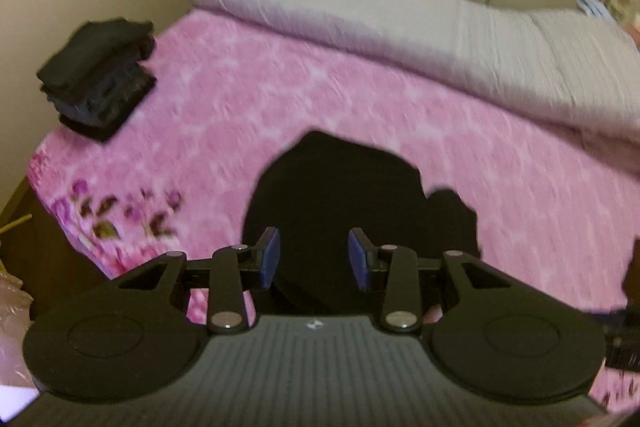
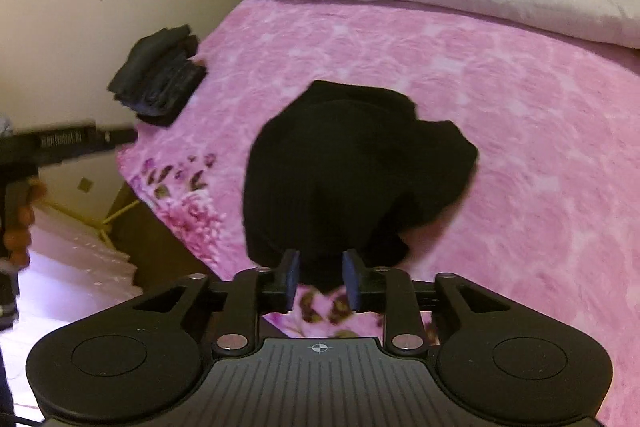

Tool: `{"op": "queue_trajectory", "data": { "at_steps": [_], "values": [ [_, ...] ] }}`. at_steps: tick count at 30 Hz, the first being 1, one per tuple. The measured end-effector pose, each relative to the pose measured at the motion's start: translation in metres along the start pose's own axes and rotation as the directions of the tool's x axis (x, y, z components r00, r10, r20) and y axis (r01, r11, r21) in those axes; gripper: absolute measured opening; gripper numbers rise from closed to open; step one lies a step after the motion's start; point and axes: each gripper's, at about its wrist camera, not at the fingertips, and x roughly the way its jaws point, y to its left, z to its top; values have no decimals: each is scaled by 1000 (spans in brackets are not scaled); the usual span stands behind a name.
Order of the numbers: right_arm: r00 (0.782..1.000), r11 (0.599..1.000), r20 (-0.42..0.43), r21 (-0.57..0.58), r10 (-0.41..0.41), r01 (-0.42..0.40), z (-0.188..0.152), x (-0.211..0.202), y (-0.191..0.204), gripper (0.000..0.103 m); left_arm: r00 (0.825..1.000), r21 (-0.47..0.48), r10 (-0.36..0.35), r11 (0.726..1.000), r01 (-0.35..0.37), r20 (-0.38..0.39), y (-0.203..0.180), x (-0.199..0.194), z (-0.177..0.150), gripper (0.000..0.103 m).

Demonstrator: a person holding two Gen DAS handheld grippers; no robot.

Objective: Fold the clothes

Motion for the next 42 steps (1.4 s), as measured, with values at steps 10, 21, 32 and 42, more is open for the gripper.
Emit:
{"op": "queue_trajectory", "data": {
  "at_steps": [10,21,32,42],
  "values": [
    [993,997,91,25,-71,69,-126,-59,9,31,997,140,19,990,-8,-79,-50,-31,-95,34],
    [989,993,116,88,-87,77,-179,-85,35,31,998,239,11,971,4,-60,-64,-80,-140,34],
    [983,992,146,74,-113,103,-169,-71,83,31,1000,222,-8,975,13,-23,-11,-92,-135,34],
    [976,989,167,64,-141,132,-148,-29,157,31,998,265,-58,962,62,-22,61,-71,-112,34]
  ]
}}
